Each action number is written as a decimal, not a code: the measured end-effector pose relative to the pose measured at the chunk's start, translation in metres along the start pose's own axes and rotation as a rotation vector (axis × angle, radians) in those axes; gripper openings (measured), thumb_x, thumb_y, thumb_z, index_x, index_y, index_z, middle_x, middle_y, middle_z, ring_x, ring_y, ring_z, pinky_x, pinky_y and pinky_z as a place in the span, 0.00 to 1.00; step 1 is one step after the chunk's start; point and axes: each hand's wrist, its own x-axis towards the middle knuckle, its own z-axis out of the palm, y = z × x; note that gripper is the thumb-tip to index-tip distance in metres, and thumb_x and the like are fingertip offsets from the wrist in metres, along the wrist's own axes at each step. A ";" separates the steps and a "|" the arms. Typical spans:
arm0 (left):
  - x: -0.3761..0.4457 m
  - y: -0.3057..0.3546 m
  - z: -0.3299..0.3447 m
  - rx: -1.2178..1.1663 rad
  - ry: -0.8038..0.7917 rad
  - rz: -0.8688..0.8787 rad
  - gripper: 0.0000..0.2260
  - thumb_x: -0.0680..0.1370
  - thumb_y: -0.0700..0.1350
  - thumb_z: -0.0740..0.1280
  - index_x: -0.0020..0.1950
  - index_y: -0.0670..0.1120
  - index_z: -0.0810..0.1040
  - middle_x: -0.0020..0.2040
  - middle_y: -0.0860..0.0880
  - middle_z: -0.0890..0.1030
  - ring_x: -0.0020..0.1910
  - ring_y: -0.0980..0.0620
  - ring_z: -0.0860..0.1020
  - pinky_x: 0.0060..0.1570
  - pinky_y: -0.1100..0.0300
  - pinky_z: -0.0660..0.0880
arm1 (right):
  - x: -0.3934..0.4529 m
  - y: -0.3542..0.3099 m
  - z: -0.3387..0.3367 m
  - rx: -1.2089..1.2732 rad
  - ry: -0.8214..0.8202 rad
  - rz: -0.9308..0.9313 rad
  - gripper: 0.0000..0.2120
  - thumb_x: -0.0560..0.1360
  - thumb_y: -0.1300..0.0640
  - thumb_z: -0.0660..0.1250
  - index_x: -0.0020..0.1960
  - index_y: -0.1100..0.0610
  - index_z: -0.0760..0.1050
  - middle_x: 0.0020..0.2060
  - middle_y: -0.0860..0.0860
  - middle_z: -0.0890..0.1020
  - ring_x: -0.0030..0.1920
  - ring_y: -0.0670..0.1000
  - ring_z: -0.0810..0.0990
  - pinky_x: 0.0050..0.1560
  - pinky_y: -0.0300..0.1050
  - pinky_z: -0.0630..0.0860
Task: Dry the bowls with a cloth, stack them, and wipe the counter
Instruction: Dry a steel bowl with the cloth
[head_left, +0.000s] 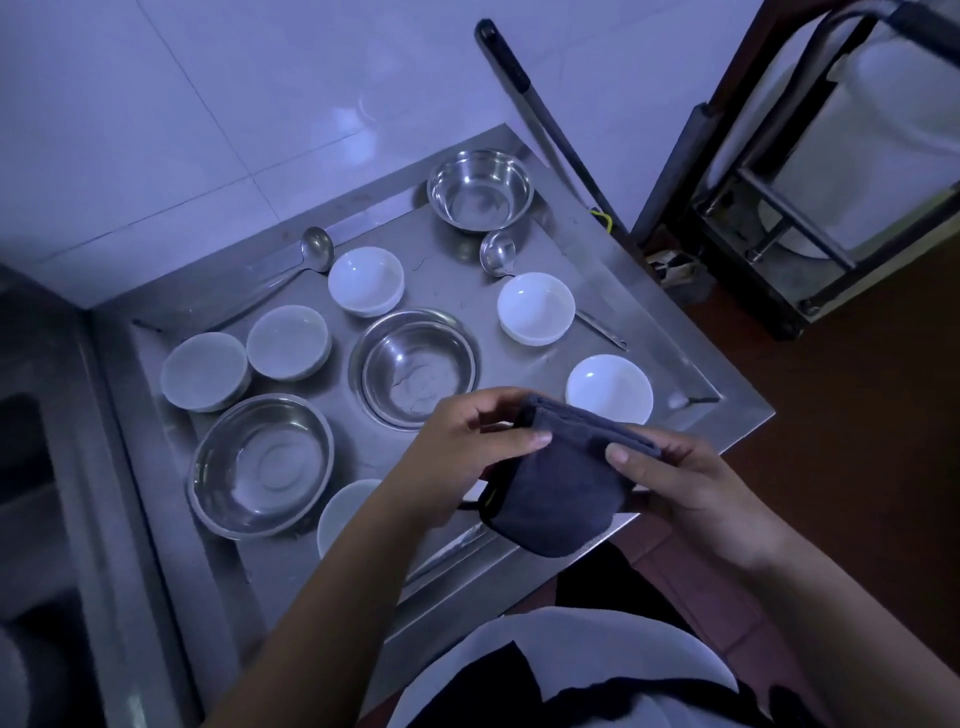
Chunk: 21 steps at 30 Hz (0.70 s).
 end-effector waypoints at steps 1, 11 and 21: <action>0.007 0.001 0.003 -0.025 0.023 -0.021 0.15 0.72 0.43 0.72 0.59 0.47 0.84 0.52 0.46 0.85 0.51 0.50 0.83 0.45 0.55 0.78 | 0.007 -0.003 -0.009 -0.011 -0.029 0.002 0.18 0.73 0.48 0.74 0.58 0.58 0.84 0.53 0.59 0.85 0.51 0.53 0.84 0.51 0.48 0.82; 0.077 0.024 0.045 -0.178 0.127 -0.110 0.19 0.73 0.38 0.71 0.62 0.51 0.83 0.55 0.46 0.85 0.53 0.49 0.82 0.47 0.53 0.80 | 0.072 -0.045 -0.080 0.031 -0.037 0.052 0.14 0.69 0.56 0.71 0.53 0.58 0.86 0.44 0.57 0.86 0.43 0.51 0.84 0.40 0.46 0.82; 0.169 -0.016 0.015 -0.005 0.752 -0.385 0.17 0.80 0.43 0.69 0.69 0.46 0.74 0.62 0.45 0.77 0.58 0.49 0.75 0.64 0.48 0.74 | 0.120 -0.064 -0.168 0.064 0.167 0.102 0.10 0.72 0.59 0.71 0.53 0.55 0.83 0.44 0.49 0.88 0.45 0.47 0.87 0.36 0.40 0.82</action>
